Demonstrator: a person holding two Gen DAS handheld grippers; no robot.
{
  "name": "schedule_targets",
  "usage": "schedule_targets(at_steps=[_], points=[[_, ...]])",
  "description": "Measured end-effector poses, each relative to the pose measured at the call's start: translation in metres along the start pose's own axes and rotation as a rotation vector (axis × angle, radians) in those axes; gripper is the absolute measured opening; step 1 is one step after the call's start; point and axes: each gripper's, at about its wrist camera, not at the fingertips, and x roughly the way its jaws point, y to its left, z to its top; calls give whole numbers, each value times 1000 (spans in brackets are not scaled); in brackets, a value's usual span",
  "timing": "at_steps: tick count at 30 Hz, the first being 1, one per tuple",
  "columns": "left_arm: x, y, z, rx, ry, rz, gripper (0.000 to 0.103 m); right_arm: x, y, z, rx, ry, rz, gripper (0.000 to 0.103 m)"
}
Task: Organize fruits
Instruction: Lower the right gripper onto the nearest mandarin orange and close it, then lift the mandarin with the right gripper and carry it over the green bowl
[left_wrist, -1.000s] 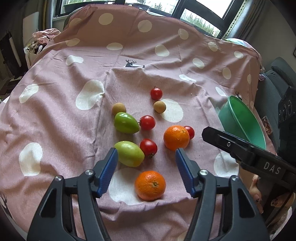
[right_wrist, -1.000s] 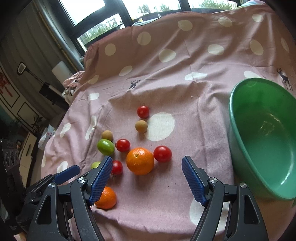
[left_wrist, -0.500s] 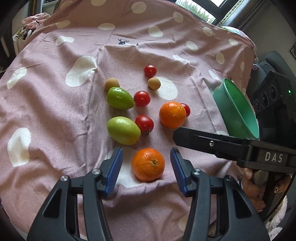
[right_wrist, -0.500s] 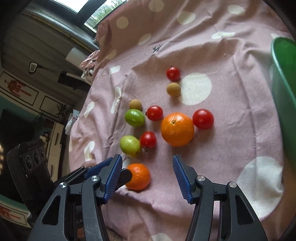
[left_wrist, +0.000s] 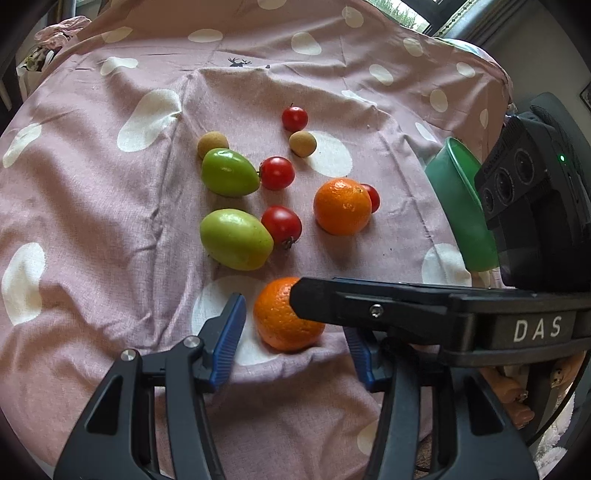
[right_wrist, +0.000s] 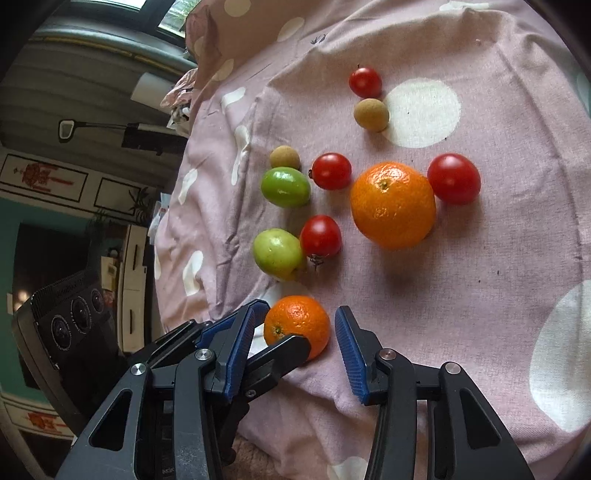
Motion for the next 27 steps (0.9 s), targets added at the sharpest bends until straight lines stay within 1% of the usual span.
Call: schedule_targets(at_steps=[2,4,7,9,11,14,19,23,27], points=[[4,0,0,-2,11,-2,50,2,0,0,1,5,3,48],[7,-2,-1,7,17,15,48,4,-1,0,2,12,-5,48],[12,-2,-1,12,27,29,47,9,-4,2,16,35,12,48],[13,-3,-1,21,26,46,46,11,-5,2,10,43,2,48],[15,-4,-1,22,26,47,45,14,-5,2,8,47,-9,48],[17,-4,0,22,24,51,45,18,-5,0,7,57,1,48],[20,-7,1,28,22,42,42,15,-7,0,5,38,-3,48],[20,-10,1,40,13,35,42,12,-6,-1,-7,19,-25,48],[16,-17,3,48,-13,26,42,5,-7,-2,-9,-3,-28,48]])
